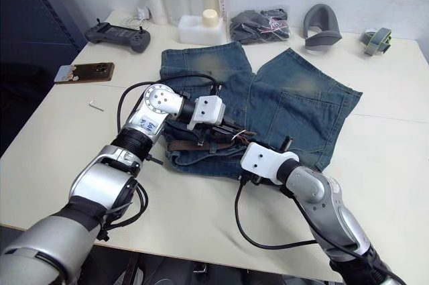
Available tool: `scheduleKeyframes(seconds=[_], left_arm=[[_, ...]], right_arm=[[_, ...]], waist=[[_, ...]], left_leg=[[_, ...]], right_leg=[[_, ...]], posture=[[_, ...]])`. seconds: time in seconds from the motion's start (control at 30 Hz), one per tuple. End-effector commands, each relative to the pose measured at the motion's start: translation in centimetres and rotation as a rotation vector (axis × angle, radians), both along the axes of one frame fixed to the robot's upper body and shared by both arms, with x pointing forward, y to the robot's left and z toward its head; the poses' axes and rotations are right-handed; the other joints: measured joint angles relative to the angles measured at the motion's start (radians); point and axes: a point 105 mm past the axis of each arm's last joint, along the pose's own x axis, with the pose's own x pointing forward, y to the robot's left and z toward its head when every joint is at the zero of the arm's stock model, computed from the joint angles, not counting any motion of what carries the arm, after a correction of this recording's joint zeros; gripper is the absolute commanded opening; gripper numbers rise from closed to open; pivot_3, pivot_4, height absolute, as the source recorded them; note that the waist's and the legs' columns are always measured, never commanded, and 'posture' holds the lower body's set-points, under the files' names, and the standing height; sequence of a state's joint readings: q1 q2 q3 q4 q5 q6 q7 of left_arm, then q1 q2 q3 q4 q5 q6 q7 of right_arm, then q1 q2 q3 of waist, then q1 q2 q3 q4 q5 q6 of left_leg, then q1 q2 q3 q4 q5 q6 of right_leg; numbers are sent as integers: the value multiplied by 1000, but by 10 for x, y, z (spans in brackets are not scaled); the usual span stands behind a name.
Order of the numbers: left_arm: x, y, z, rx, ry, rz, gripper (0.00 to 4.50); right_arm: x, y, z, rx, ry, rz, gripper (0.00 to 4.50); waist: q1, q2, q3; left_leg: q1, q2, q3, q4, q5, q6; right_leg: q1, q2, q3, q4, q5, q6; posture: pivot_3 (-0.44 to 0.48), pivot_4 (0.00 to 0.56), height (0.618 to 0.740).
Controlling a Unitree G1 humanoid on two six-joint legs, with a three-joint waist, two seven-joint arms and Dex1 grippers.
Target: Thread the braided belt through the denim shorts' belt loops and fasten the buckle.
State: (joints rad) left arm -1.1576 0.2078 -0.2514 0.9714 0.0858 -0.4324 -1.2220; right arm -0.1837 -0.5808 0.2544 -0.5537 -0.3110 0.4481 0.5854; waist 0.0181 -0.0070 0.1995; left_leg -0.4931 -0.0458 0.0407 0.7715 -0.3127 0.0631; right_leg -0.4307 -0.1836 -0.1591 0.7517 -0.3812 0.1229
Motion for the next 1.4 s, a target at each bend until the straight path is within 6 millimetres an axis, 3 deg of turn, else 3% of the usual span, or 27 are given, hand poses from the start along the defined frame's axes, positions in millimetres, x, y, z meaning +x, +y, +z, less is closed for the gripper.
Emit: scheduleKeyframes(seconds=[0.03,0.13,0.2,0.23,0.33,0.43,0.47,0.57,0.67,0.77,0.93,1.13,1.27,1.4], left_arm=[[-9,-35,10,-48,1,-57,0],[-20,-43,-3,-14,39,-109,0],[-22,-43,-9,7,45,-119,0],[-22,-42,-11,11,46,-117,0],[-19,-38,-12,19,48,-100,0],[-15,-33,-14,31,46,-79,0],[-14,-31,-14,34,46,-74,0],[-13,-29,-15,35,48,-69,0],[-14,-30,-15,34,49,-71,0],[-15,-33,-14,27,49,-75,0],[-15,-33,-12,18,46,-73,0],[-14,-32,-11,14,46,-69,0],[-15,-32,-10,7,47,-75,0],[-15,-32,-6,-4,44,-73,0]], right_arm=[[-14,25,18,50,-43,132,17],[-12,22,22,81,-40,111,17],[-12,18,26,114,-24,94,1056],[-15,16,27,139,6,93,1326],[-22,6,35,166,46,92,2708],[-27,-13,45,189,110,66,4153],[-28,-23,48,190,135,49,4453],[-25,-56,65,183,146,-20,4453],[-18,-71,75,148,120,-50,4453],[-6,-67,70,72,88,-41,4453],[2,-51,45,3,106,5,4453],[8,-45,39,10,83,12,4453],[10,-42,37,11,73,23,2786],[10,-37,35,12,72,43,832]], waist=[[3,0,0],[3,0,0],[3,0,0],[3,0,0],[4,0,0],[5,0,0],[5,0,0],[7,-1,-1],[6,-1,-1],[3,-1,-1],[5,-1,-1],[5,-1,-1],[5,-1,-1],[5,-1,-1]], left_leg=[[0,0,0,0,0,0],[0,0,0,0,0,0],[0,0,0,0,0,0],[0,0,0,0,0,0],[0,0,0,0,0,0],[0,0,0,1,0,0],[0,0,0,1,0,0],[0,-1,0,1,0,0],[0,-1,-1,1,0,1],[0,-1,0,1,0,1],[0,-1,0,2,0,1],[-1,-1,0,2,0,1],[-1,-1,0,2,0,1],[-1,-1,0,3,0,1]], right_leg=[[0,0,0,0,0,0],[0,0,0,0,0,0],[0,0,0,0,0,0],[0,0,0,0,0,0],[0,0,0,0,0,0],[0,-1,0,0,0,0],[0,-1,0,0,0,0],[1,-1,0,0,0,0],[1,-2,0,-1,0,0],[1,-2,0,-1,0,0],[1,-3,1,0,0,0],[1,-3,0,0,0,0],[1,-3,0,0,0,0],[1,-3,0,0,0,0]], posture=[[0,150,649],[0,150,649],[0,150,649],[0,150,649],[0,150,649],[0,150,649],[0,150,649],[0,150,649],[0,150,649],[0,150,649],[0,150,649],[0,150,649],[0,150,649],[0,150,649]])
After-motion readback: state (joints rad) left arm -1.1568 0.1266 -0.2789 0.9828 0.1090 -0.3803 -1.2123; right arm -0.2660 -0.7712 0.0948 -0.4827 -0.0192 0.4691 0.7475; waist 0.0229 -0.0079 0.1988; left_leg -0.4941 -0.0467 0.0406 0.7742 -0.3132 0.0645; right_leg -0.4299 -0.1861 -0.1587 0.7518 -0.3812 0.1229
